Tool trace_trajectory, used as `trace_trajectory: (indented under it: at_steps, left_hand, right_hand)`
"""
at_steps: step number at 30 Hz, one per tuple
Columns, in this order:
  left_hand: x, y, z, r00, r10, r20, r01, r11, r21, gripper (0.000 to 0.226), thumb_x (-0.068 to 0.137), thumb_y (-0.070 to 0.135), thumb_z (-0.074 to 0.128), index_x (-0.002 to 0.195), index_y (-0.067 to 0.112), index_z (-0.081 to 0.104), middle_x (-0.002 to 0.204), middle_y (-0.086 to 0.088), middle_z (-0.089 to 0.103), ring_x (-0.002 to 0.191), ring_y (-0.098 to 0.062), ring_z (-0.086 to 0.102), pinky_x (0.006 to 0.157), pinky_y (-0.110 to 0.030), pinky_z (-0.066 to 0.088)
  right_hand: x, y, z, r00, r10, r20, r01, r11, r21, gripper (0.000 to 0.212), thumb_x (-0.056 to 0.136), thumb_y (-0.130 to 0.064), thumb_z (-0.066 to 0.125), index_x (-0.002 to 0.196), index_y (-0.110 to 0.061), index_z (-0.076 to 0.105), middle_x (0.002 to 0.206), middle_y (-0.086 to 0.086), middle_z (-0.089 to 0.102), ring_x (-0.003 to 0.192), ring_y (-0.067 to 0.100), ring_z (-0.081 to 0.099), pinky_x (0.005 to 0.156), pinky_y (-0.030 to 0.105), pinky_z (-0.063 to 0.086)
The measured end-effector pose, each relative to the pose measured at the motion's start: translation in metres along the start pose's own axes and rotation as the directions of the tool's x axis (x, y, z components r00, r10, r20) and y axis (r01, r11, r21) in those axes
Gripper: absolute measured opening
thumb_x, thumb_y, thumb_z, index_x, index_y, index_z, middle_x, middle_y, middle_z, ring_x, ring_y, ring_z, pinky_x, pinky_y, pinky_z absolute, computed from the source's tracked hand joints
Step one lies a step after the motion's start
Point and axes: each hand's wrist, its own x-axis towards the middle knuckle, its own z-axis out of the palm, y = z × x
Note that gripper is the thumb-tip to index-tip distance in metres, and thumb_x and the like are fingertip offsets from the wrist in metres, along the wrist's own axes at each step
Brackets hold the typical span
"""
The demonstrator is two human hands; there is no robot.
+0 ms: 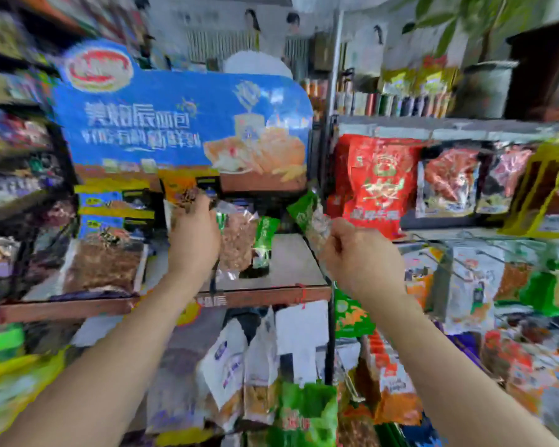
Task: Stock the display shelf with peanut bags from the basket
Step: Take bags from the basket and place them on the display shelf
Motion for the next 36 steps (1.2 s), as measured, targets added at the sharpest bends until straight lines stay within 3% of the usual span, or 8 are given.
trace_trajectory:
  at_steps: [5, 8, 11, 13, 19, 23, 31, 36]
  left_hand:
    - [0.012, -0.085, 0.019, 0.981, -0.136, 0.138, 0.148, 0.986, -0.080, 0.029, 0.092, 0.009, 0.049, 0.117, -0.005, 0.044, 0.071, -0.027, 0.057, 0.069, -0.045, 0.059, 0.042, -0.036, 0.026]
    - [0.023, -0.122, 0.031, 0.894, -0.216, 0.392, 0.306, 0.934, -0.184, 0.035, 0.085, 0.011, 0.060, 0.119, 0.002, 0.055, 0.094, -0.021, 0.064, 0.089, -0.035, 0.062, 0.068, -0.038, 0.045]
    - [0.025, -0.147, 0.037, 0.740, -0.252, 0.624, 0.445, 0.878, -0.174, 0.013, 0.085, 0.013, 0.060, 0.072, 0.012, 0.063, 0.077, -0.012, 0.055, 0.071, -0.024, 0.054, 0.058, -0.032, 0.038]
    - [0.027, -0.155, 0.038, 0.643, -0.281, 0.712, 0.494, 0.863, -0.106, 0.031, 0.087, 0.019, 0.058, 0.058, 0.012, 0.051, 0.065, -0.012, 0.048, 0.057, -0.022, 0.045, 0.051, -0.030, 0.027]
    - [0.035, -0.133, 0.046, 0.510, -0.227, 0.830, 0.487, 0.871, -0.061, 0.073, 0.082, 0.057, 0.056, 0.132, 0.006, 0.044, 0.137, -0.012, 0.048, 0.121, -0.030, 0.048, 0.087, -0.034, 0.041]
    - [0.045, -0.127, 0.068, 0.416, -0.210, 0.885, 0.422, 0.906, 0.017, 0.072, 0.067, 0.060, 0.070, 0.106, 0.001, 0.056, 0.097, -0.003, 0.051, 0.081, -0.022, 0.051, 0.067, -0.029, 0.039]
    - [0.034, -0.130, 0.098, 0.481, -0.212, 0.851, 0.559, 0.822, -0.112, 0.090, 0.020, 0.071, 0.077, 0.094, 0.021, 0.069, 0.105, 0.002, 0.068, 0.096, -0.019, 0.062, 0.090, -0.042, 0.052]
    - [0.035, -0.119, 0.104, 0.613, -0.246, 0.751, 0.643, 0.708, -0.292, 0.086, 0.033, 0.061, 0.082, 0.106, 0.020, 0.060, 0.105, 0.004, 0.068, 0.100, -0.017, 0.062, 0.091, -0.039, 0.050]
  right_hand:
    - [0.023, -0.081, 0.090, 0.948, -0.140, 0.287, 0.165, 0.984, -0.066, 0.016, 0.086, -0.019, 0.049, 0.096, -0.013, 0.059, 0.096, 0.018, 0.066, 0.091, 0.038, 0.063, 0.062, 0.034, 0.034]
    - [0.028, -0.108, 0.130, 0.892, -0.106, 0.438, 0.152, 0.986, -0.072, 0.022, 0.086, -0.028, 0.049, 0.094, -0.012, 0.062, 0.101, 0.016, 0.065, 0.102, 0.035, 0.058, 0.072, 0.035, 0.040]
    - [0.035, -0.108, 0.148, 0.835, -0.056, 0.548, 0.019, 0.997, 0.073, 0.026, 0.088, -0.034, 0.049, 0.066, -0.021, 0.055, 0.088, 0.011, 0.060, 0.103, 0.033, 0.054, 0.092, 0.041, 0.044]
    - [0.044, -0.095, 0.154, 0.887, 0.061, 0.457, -0.161, 0.970, 0.183, 0.021, 0.090, -0.034, 0.050, 0.083, -0.018, 0.061, 0.099, 0.014, 0.058, 0.107, 0.033, 0.051, 0.091, 0.038, 0.042]
    - [0.056, -0.047, 0.152, 0.616, 0.539, 0.575, -0.565, 0.811, -0.155, 0.110, 0.064, -0.078, 0.054, 0.137, -0.001, 0.030, 0.136, 0.018, 0.047, 0.120, 0.035, 0.049, 0.093, 0.041, 0.045]
    - [0.063, -0.042, 0.149, 0.613, 0.484, 0.624, -0.617, 0.787, -0.005, 0.078, 0.063, -0.068, 0.066, 0.100, 0.001, 0.057, 0.101, 0.015, 0.063, 0.090, 0.028, 0.060, 0.074, 0.036, 0.050]
    - [0.117, 0.002, 0.144, 0.718, 0.526, 0.456, -0.693, 0.470, 0.547, 0.040, 0.068, -0.038, 0.077, 0.082, -0.006, 0.056, 0.059, 0.005, 0.050, 0.044, 0.015, 0.049, 0.041, 0.018, 0.038]
    - [0.157, 0.010, 0.175, 0.738, 0.532, 0.415, -0.630, 0.324, 0.705, 0.050, 0.070, -0.041, 0.074, 0.101, -0.006, 0.059, 0.086, 0.009, 0.063, 0.081, 0.025, 0.061, 0.080, 0.043, 0.053]
